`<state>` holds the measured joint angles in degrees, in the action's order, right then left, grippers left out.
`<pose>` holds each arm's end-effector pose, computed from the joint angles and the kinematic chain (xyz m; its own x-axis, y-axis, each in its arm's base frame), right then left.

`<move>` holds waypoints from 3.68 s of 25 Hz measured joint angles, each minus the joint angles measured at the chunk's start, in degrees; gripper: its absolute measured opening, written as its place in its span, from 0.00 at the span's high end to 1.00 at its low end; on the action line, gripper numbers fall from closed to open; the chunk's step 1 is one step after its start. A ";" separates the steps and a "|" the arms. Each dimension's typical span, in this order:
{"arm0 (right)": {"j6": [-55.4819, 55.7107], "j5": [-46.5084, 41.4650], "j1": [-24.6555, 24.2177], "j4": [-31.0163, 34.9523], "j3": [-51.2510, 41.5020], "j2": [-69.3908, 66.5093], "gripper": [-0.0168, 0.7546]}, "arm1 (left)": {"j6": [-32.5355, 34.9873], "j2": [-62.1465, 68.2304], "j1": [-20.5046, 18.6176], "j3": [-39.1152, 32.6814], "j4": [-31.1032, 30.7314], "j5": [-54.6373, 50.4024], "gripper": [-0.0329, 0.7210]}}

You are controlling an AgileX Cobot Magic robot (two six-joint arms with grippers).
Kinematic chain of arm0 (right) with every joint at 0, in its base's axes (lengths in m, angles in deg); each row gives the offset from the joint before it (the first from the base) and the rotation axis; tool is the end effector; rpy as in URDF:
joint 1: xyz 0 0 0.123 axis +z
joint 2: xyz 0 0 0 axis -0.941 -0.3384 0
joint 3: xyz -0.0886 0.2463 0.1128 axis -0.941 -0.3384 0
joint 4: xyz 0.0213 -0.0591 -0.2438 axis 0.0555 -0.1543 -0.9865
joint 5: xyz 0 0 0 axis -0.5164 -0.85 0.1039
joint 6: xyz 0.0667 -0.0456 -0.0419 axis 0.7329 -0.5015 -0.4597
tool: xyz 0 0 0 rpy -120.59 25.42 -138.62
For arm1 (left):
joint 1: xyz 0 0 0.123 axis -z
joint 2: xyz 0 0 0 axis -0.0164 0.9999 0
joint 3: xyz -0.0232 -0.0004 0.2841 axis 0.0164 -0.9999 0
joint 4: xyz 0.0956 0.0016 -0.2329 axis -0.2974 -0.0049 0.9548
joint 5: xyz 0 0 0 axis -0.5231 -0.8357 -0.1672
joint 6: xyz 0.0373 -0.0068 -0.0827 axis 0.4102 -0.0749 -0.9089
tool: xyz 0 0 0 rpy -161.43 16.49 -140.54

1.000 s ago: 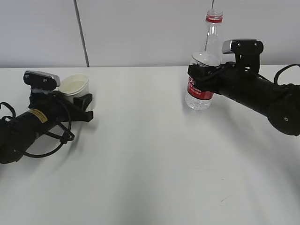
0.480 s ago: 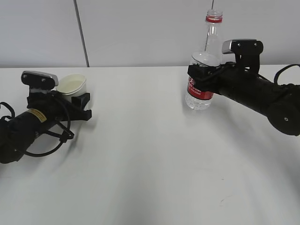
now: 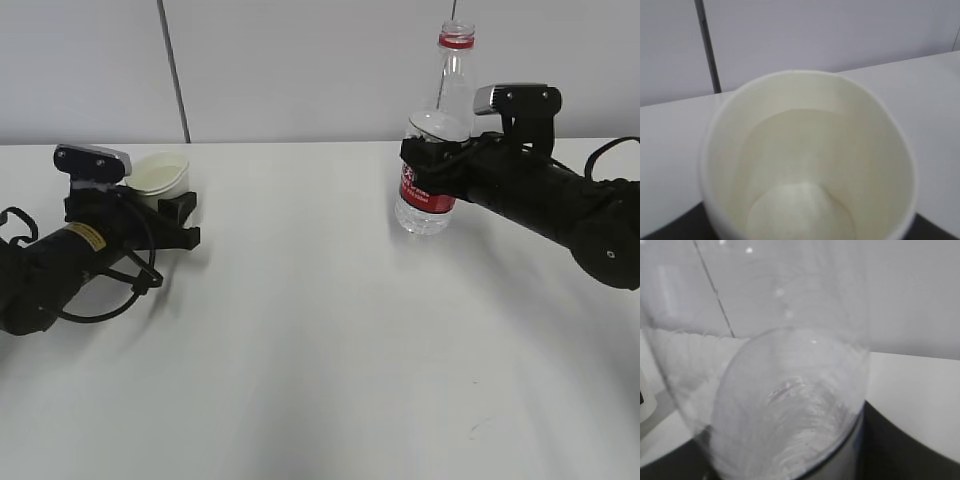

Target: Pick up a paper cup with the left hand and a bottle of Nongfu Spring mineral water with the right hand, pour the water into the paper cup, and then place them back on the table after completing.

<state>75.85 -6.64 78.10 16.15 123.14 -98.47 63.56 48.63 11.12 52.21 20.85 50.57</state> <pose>0.3873 0.0807 0.1551 -0.2087 0.0659 -0.9758 -0.4000 0.9047 0.1467 0.3860 -0.0876 0.0848 -0.1873 0.0304 -0.9818 0.3638 0.9306 -0.0406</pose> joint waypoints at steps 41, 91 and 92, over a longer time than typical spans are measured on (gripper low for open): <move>0.09 0.00 0.00 -0.17 0.00 0.00 0.49 | 0.00 4.92 -0.01 2.95 -0.42 0.33 0.29; -6.18 2.84 0.00 2.93 4.88 -8.50 0.49 | 0.00 -14.44 -0.01 -18.18 1.90 0.15 0.24; -6.27 2.84 0.00 3.04 5.40 -8.91 0.49 | 0.00 -14.44 -0.01 -18.18 1.90 0.15 0.24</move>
<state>69.58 -3.79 78.10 19.19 128.53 -107.38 63.56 34.20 11.11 34.03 22.75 50.72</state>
